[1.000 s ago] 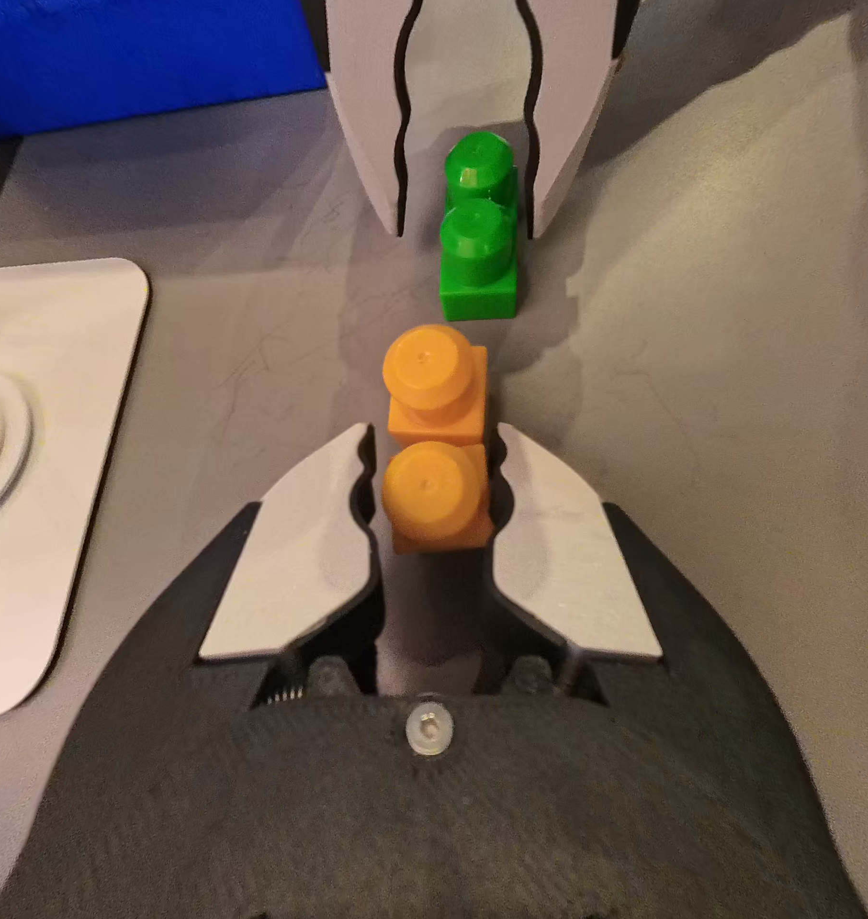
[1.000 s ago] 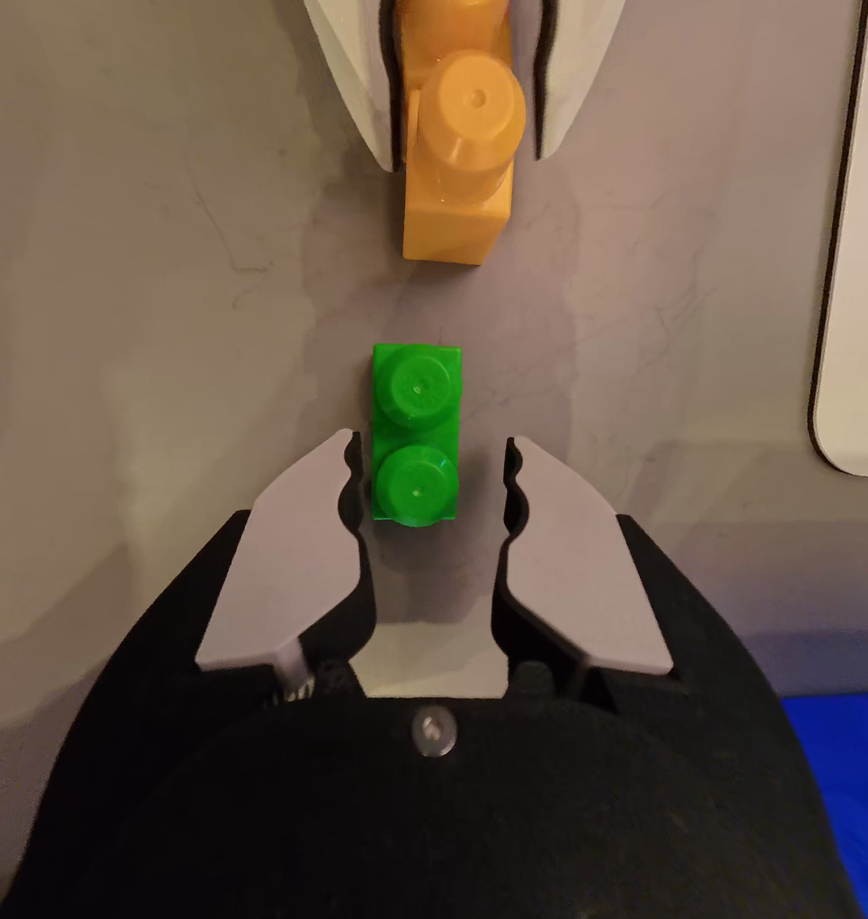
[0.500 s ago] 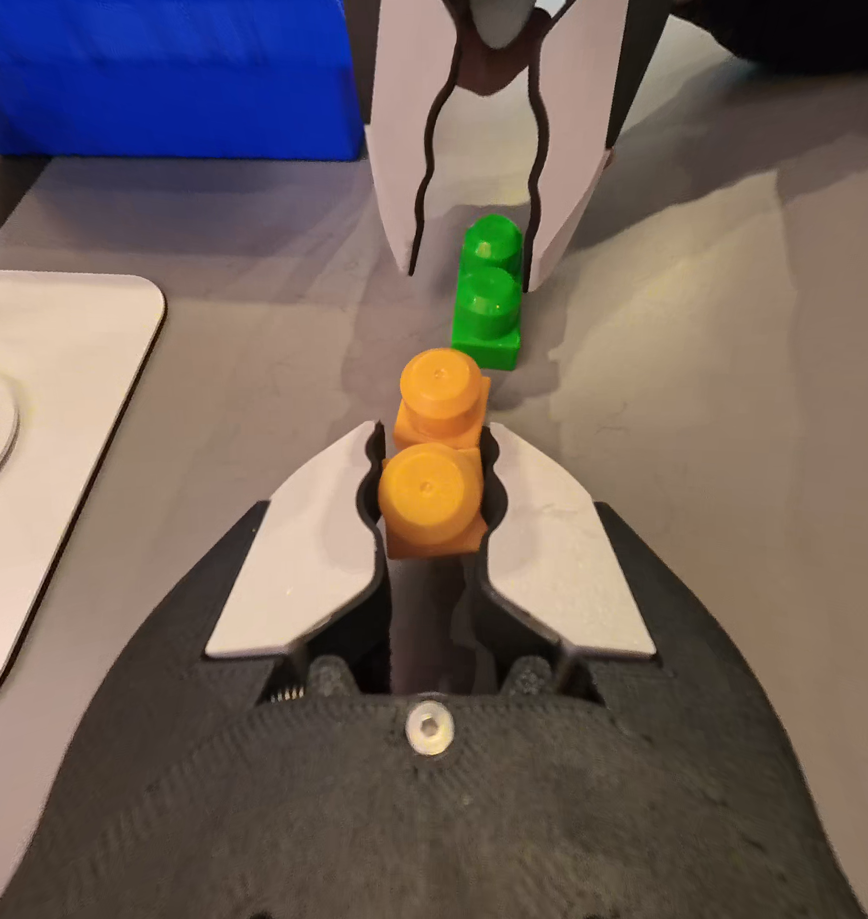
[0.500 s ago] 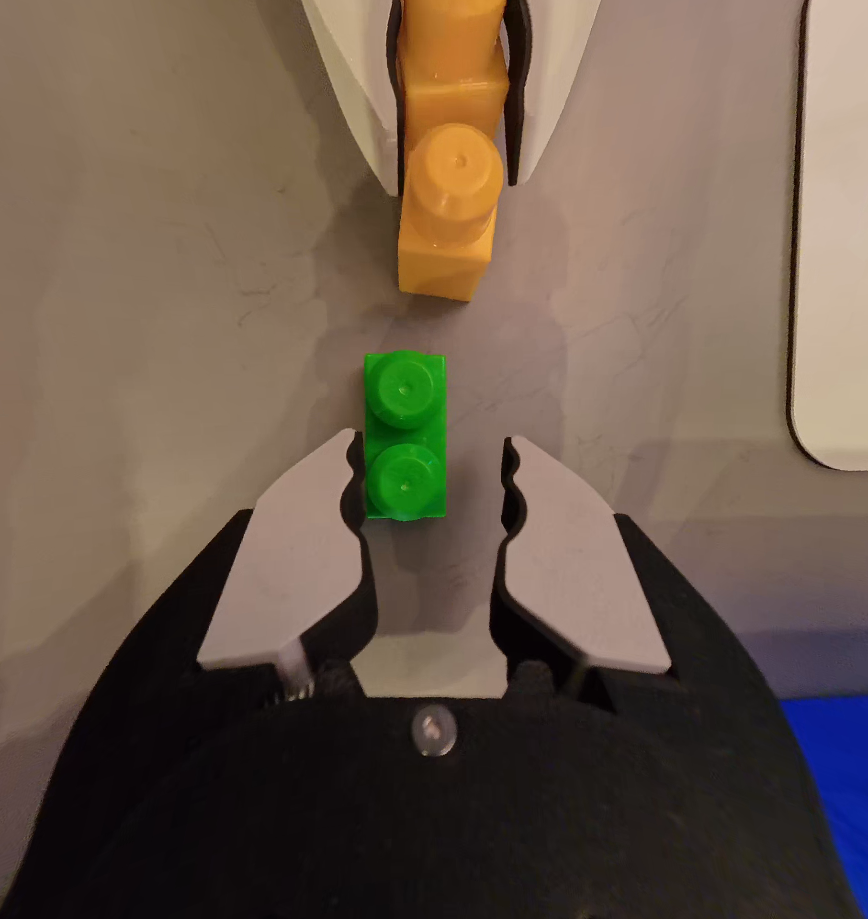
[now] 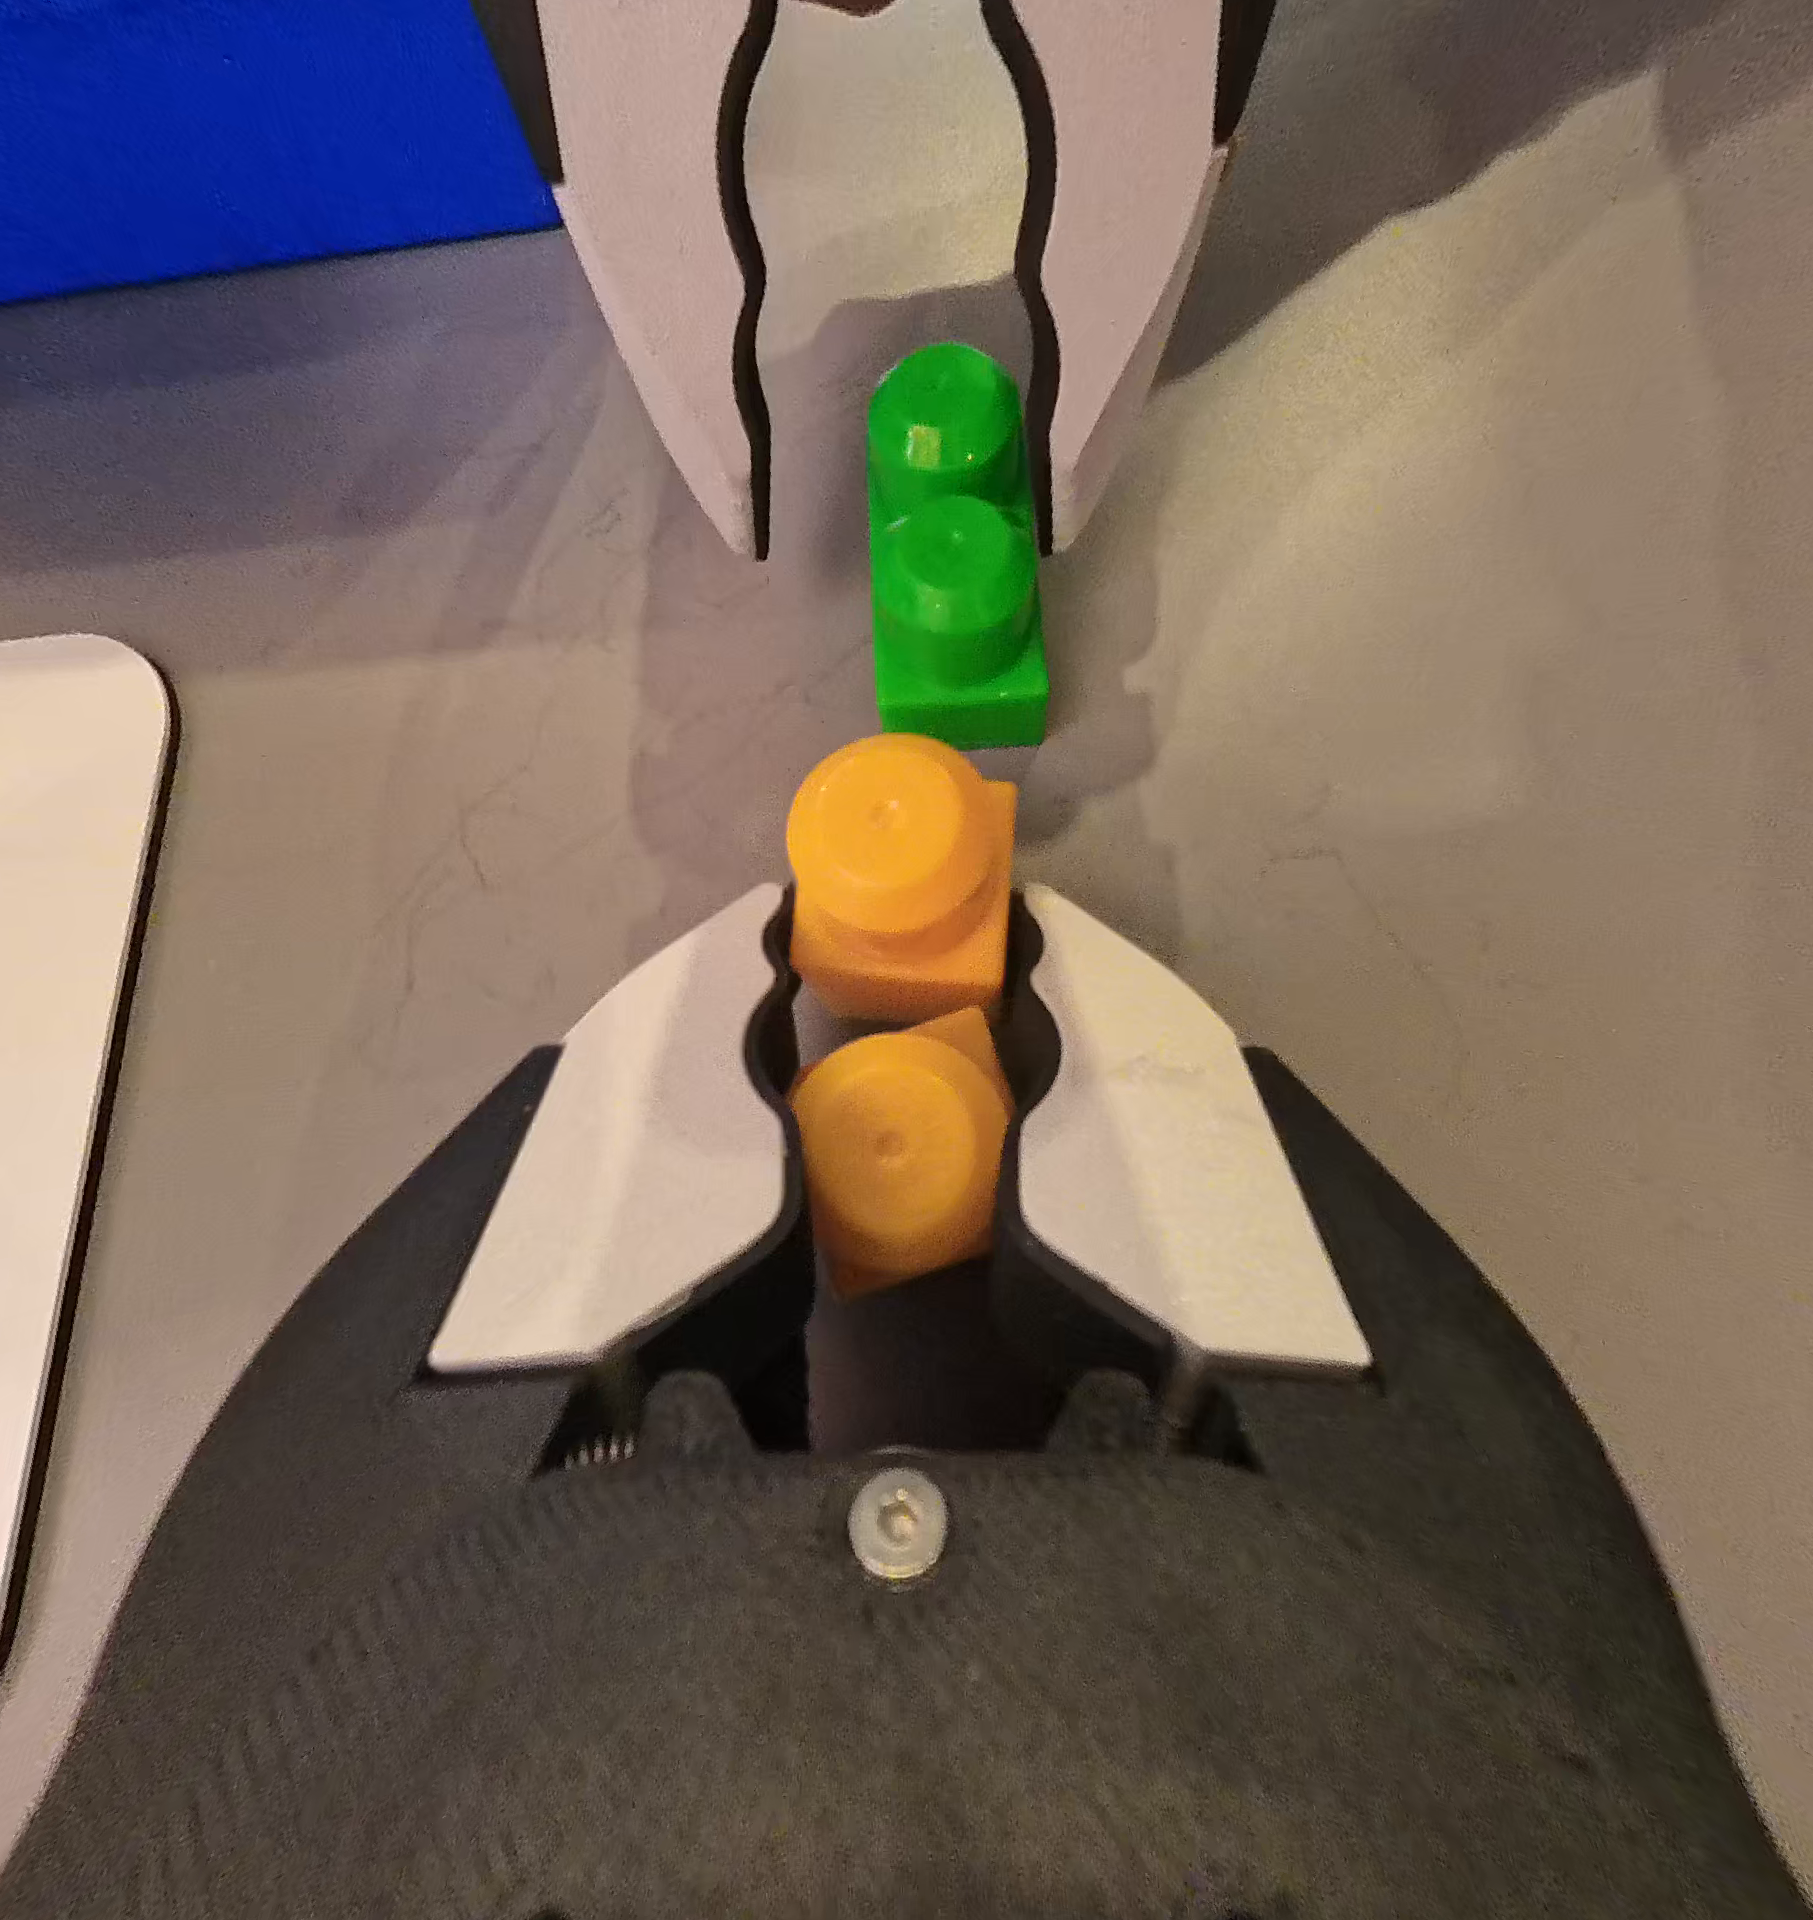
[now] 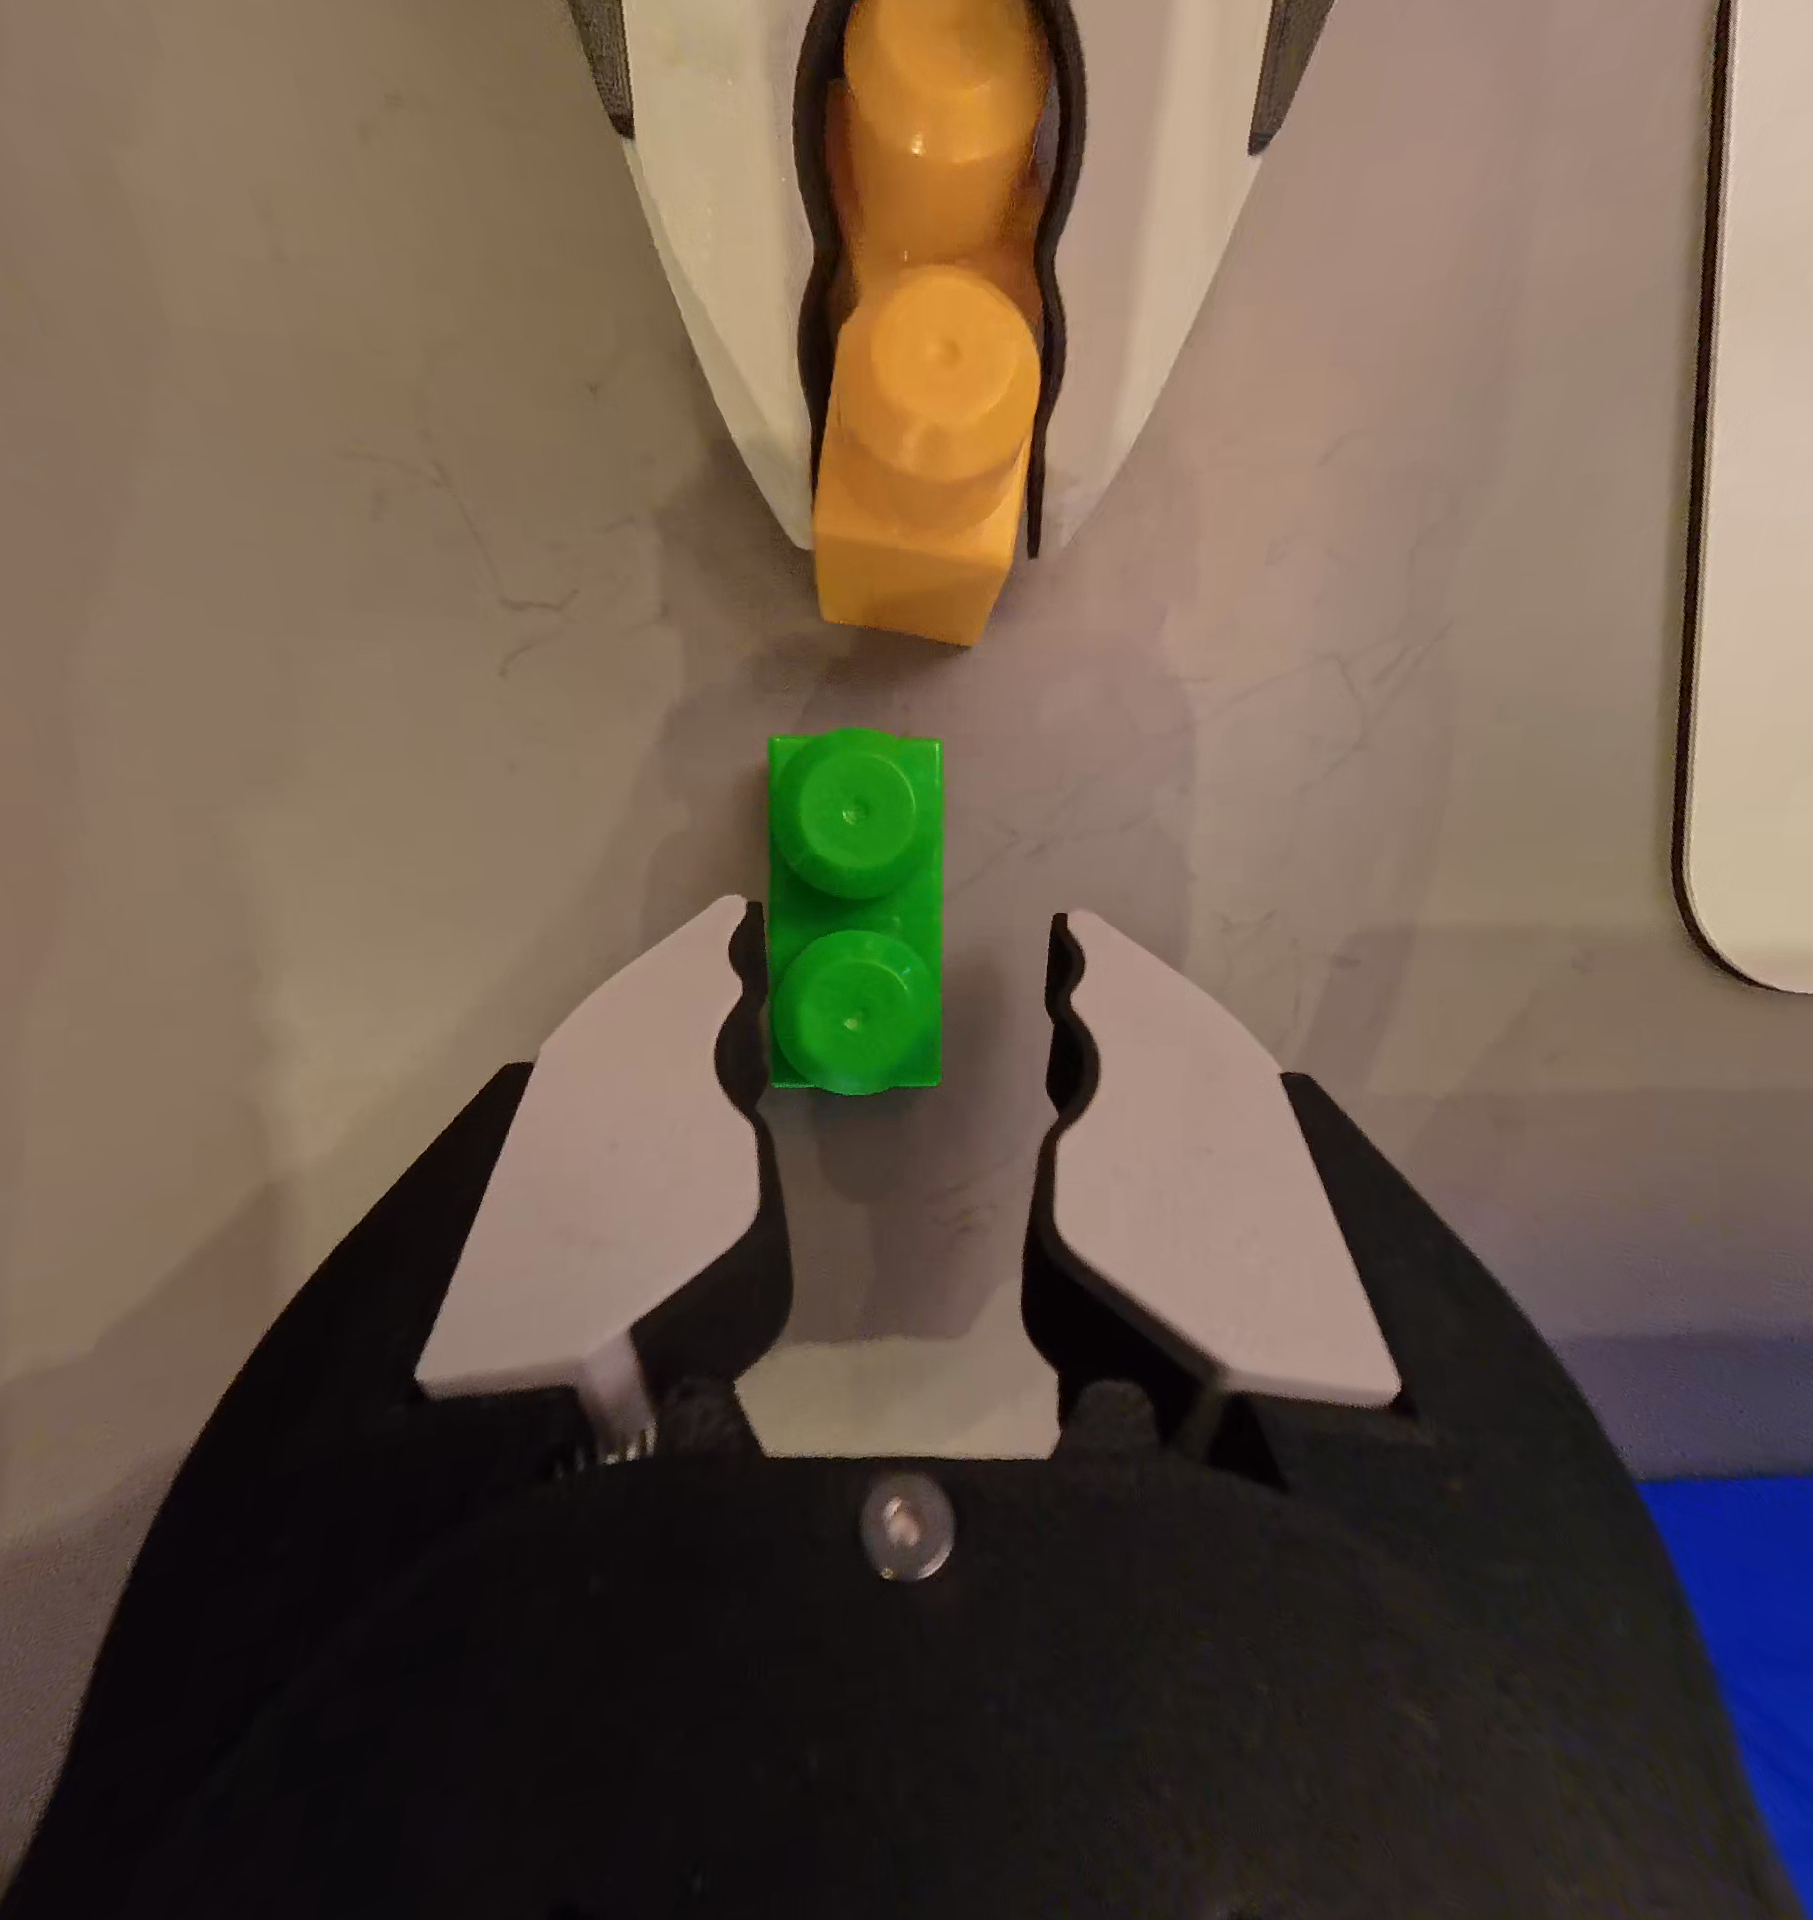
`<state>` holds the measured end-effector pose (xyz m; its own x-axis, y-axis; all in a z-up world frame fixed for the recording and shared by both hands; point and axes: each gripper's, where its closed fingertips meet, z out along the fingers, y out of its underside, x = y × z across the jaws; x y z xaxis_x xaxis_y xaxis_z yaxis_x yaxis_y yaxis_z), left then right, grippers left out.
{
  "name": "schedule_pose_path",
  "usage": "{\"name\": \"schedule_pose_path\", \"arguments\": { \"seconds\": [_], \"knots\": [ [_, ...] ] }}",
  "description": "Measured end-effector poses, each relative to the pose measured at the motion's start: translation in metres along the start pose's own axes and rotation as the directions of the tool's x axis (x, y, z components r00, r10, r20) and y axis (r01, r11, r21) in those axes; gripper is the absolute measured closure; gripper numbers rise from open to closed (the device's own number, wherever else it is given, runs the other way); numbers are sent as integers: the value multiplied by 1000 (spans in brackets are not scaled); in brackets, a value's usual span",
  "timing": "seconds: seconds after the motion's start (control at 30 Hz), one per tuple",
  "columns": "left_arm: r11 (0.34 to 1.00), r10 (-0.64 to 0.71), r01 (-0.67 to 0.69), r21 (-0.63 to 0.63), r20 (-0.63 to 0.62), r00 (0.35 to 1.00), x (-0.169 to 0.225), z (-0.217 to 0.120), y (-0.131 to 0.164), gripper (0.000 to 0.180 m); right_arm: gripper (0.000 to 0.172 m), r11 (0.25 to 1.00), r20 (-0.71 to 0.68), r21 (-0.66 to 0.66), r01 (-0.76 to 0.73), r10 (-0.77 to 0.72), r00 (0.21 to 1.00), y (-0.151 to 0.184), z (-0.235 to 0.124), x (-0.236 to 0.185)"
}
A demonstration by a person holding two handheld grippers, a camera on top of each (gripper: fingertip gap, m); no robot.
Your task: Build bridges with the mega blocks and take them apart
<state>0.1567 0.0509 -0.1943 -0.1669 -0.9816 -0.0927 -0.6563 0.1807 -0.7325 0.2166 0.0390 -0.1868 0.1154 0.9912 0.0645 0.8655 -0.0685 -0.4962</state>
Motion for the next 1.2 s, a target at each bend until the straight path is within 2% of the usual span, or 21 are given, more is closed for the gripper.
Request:
{"name": "schedule_pose_path", "arguments": {
  "seconds": [0.17, 0.3, 0.43, 0.5, 0.57, 0.67, 0.77, 0.9, 0.93, 1.0, 1.1, 1.2],
  "knots": [
    [1000, -24, 23, 11, 17, 1000, -2, -2, -1, 144, 120, 1000, -1, 5, -2, 2, 1000, 0, 0, 1],
    [985, -141, 138, 106, 26, 990, -11, -16, -7, 144, 120, 1000, -8, 23, -3, 3, 1000, -3, -4, 2],
    [942, -252, 249, 225, -15, 968, -16, -32, -14, 144, 121, 998, -37, 67, -2, 5, 999, -9, -13, 6],
    [893, -323, 326, 311, -60, 944, -18, -42, -23, 144, 121, 993, -82, 119, 7, 2, 997, -18, -20, 12],
    [812, -396, 420, 404, -145, 906, -19, -53, -36, 144, 122, 983, -152, 181, 35, -7, 988, -31, -30, 19],
    [632, -472, 547, 548, -288, 833, -23, -77, -57, 144, 127, 948, -258, 294, 117, -39, 965, -55, -48, 22],
    [458, -492, 627, 630, -408, 770, -26, -96, -75, 144, 131, 887, -334, 412, 208, -66, 940, -84, -61, 11],
    [263, -474, 686, 679, -528, 705, -26, -113, -92, 144, 135, 814, -539, 418, 404, -136, 831, -110, -68, -2],
    [242, -464, 692, 680, -546, 698, -24, -113, -96, 144, 136, 803, -572, 412, 430, -139, 809, -114, -69, -4],
    [248, -475, 703, 666, -549, 688, -21, -106, -95, 144, 136, 802, -596, 395, 449, -148, 789, -119, -66, -7],
    [267, -485, 706, 656, -542, 686, -20, -100, -91, 144, 137, 817, -581, 399, 417, -127, 804, -118, -61, -5],
    [256, -475, 731, 632, -577, 665, -20, -99, -91, 144, 142, 811, -591, 406, 421, -118, 798, -119, -60, -3]
  ]
}}
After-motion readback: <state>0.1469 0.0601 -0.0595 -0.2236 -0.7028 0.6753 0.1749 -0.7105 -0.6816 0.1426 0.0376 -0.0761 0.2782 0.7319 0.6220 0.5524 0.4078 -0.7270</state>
